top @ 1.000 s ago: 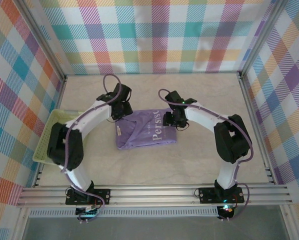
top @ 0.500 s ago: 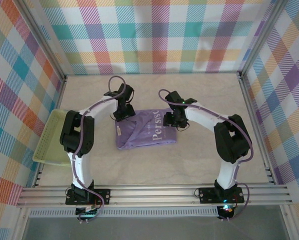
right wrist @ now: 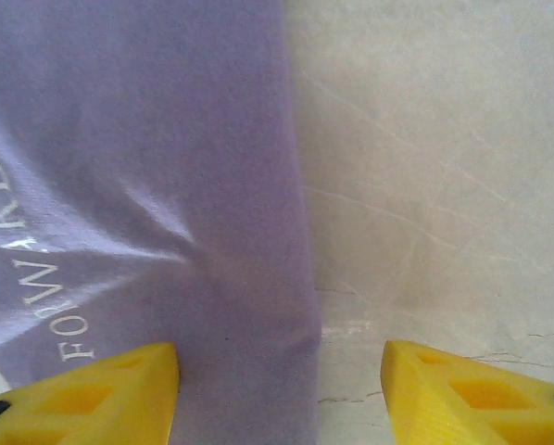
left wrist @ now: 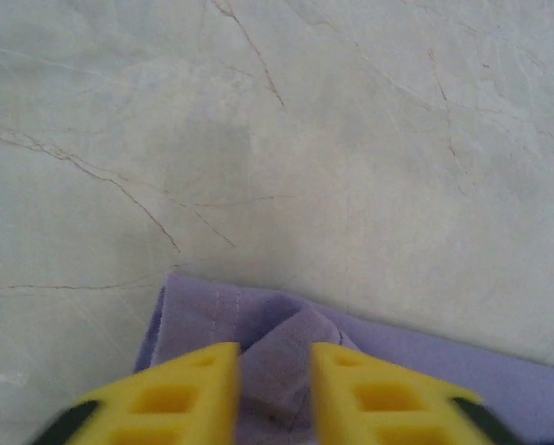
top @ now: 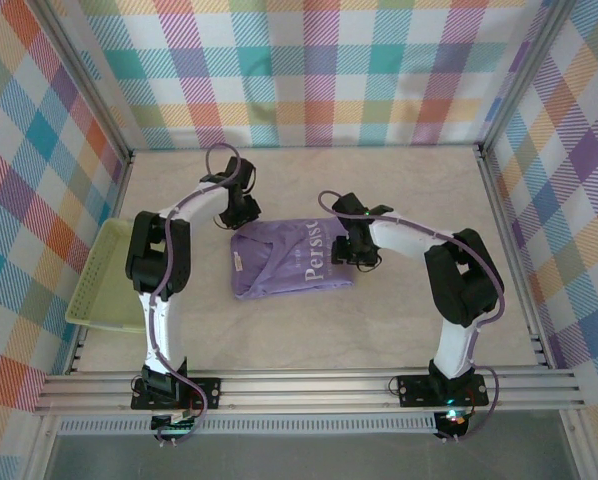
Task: Fold the inside-out t-shirt
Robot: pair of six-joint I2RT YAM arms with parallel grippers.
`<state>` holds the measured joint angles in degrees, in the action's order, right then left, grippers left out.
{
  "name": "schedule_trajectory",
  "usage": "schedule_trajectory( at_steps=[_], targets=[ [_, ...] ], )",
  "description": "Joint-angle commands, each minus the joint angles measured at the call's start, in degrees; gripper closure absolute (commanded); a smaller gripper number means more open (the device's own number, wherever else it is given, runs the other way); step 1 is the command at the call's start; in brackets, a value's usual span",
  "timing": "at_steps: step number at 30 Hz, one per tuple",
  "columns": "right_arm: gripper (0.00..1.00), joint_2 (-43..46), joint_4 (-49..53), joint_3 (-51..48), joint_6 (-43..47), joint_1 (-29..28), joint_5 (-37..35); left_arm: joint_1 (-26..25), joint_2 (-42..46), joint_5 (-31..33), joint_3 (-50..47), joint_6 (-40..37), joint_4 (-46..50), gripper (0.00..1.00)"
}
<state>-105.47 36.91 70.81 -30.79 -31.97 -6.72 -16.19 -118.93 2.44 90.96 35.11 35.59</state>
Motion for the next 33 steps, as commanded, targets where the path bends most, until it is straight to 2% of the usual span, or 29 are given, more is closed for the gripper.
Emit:
schedule_trajectory(
  at_steps=[1,4,6,8,11,16,28,33],
  targets=[
    [0.40,0.2,-0.3,-0.8,0.9,-0.3,-1.0,-0.2,5.8,0.7,-2.8,0.1,1.1,0.56],
    [0.40,0.0,-0.6,-1.2,0.8,-0.4,-0.9,-0.9,10.5,0.6,-5.0,0.4,2.7,0.52],
    [0.40,-0.1,-0.9,-1.6,0.7,-0.4,-0.7,-2.2,13.6,4.4,-6.8,1.1,5.3,0.45],
    [0.40,-0.2,-1.2,-1.8,0.6,-0.4,-0.7,-3.1,15.7,7.5,-8.6,2.2,7.7,0.43],
    [0.40,-0.4,-1.6,-1.9,0.4,-0.3,-0.5,-3.8,18.7,2.0,-14.5,3.3,2.7,0.40],
    [0.40,-0.3,-1.9,-1.9,0.2,-0.4,-0.4,-4.3,14.7,-4.6,-14.6,2.5,-1.8,0.40],
    [0.39,1.4,-1.0,-2.2,0.7,-0.4,-1.1,-2.4,6.3,-3.4,-6.8,2.8,-0.9,0.44],
    [0.39,1.4,-1.3,-2.6,0.3,-0.4,-0.6,-1.6,3.4,-3.0,-4.4,2.2,-1.7,0.53]
  ],
)
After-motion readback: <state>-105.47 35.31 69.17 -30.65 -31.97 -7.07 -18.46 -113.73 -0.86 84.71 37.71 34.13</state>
